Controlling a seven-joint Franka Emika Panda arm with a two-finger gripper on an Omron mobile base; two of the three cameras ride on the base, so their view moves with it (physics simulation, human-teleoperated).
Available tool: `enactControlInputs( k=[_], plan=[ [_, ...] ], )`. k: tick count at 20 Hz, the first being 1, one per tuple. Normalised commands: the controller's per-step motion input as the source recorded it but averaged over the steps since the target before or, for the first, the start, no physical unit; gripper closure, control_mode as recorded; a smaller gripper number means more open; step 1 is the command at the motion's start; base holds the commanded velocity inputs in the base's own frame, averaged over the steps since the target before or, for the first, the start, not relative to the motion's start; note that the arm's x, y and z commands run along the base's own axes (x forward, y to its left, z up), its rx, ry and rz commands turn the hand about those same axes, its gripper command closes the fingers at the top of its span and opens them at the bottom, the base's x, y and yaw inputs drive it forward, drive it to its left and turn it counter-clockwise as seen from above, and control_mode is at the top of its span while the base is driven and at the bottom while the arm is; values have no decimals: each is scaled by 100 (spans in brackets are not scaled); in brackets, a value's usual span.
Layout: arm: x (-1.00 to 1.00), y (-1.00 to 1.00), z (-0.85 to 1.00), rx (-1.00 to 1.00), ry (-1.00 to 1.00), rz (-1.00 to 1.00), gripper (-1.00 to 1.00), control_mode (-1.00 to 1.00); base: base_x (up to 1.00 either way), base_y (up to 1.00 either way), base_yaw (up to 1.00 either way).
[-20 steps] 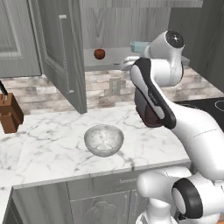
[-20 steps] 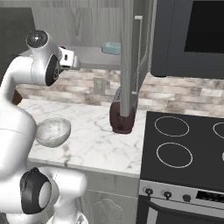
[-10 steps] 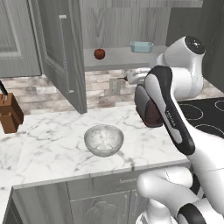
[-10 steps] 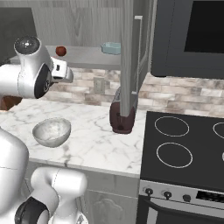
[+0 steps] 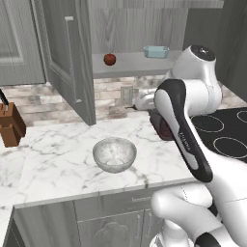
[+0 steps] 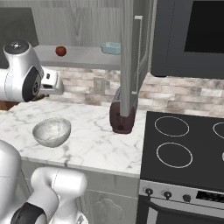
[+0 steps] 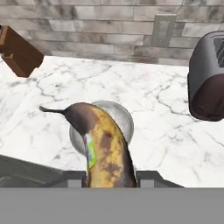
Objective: Open the cabinet. Pick the banana and apple from the cabinet and place them into the bowl. Then close the cabinet.
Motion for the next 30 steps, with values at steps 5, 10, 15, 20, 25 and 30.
enactControlInputs(
  k=[5,10,15,20,25,30],
  plan=[
    [0,12,-50,-3,9,4,100,-100,0,0,0],
    [0,5,-58,-1,2,5,100,-100,0,0,0],
    [1,10,-56,0,0,2,100,-100,0,0,0],
    [9,20,-42,0,0,1,100,-100,0,0,0],
    [17,12,-21,0,3,0,100,-100,0,0,0],
    [18,1,-13,0,3,0,100,-100,0,0,0]
  ],
)
